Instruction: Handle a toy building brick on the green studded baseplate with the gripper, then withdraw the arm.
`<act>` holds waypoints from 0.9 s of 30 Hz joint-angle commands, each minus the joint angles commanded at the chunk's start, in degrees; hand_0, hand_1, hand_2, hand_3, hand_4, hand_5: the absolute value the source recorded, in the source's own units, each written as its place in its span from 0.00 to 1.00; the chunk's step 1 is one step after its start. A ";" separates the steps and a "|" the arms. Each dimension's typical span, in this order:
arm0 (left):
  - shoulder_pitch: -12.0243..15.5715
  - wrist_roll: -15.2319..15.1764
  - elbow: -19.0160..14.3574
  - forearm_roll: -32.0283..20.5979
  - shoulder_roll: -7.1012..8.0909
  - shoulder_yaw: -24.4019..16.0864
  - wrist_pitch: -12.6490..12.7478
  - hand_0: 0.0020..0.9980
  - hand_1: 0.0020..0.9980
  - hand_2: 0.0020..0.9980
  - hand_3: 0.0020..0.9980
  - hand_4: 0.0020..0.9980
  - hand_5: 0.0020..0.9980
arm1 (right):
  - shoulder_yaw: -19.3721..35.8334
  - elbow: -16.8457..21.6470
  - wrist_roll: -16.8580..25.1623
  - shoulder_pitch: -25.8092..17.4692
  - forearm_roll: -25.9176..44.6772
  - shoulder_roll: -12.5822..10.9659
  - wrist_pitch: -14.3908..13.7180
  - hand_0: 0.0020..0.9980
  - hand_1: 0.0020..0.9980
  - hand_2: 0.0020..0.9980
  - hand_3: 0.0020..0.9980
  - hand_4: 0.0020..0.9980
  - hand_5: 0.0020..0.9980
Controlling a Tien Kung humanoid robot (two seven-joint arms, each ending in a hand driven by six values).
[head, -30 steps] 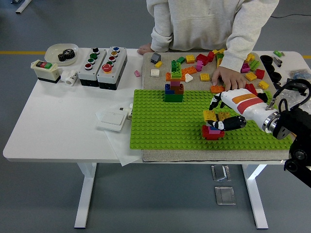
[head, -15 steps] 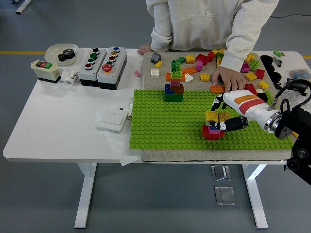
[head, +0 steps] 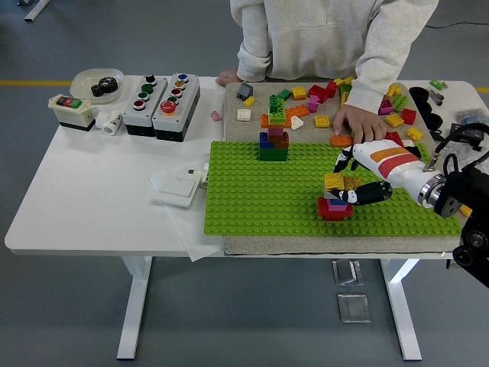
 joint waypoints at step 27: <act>-0.08 -0.38 0.00 -0.90 -0.01 0.67 0.25 0.81 0.71 0.64 0.56 0.59 0.61 | 0.37 -0.74 0.75 0.03 -0.20 0.01 0.61 0.51 0.60 0.70 0.64 0.83 0.39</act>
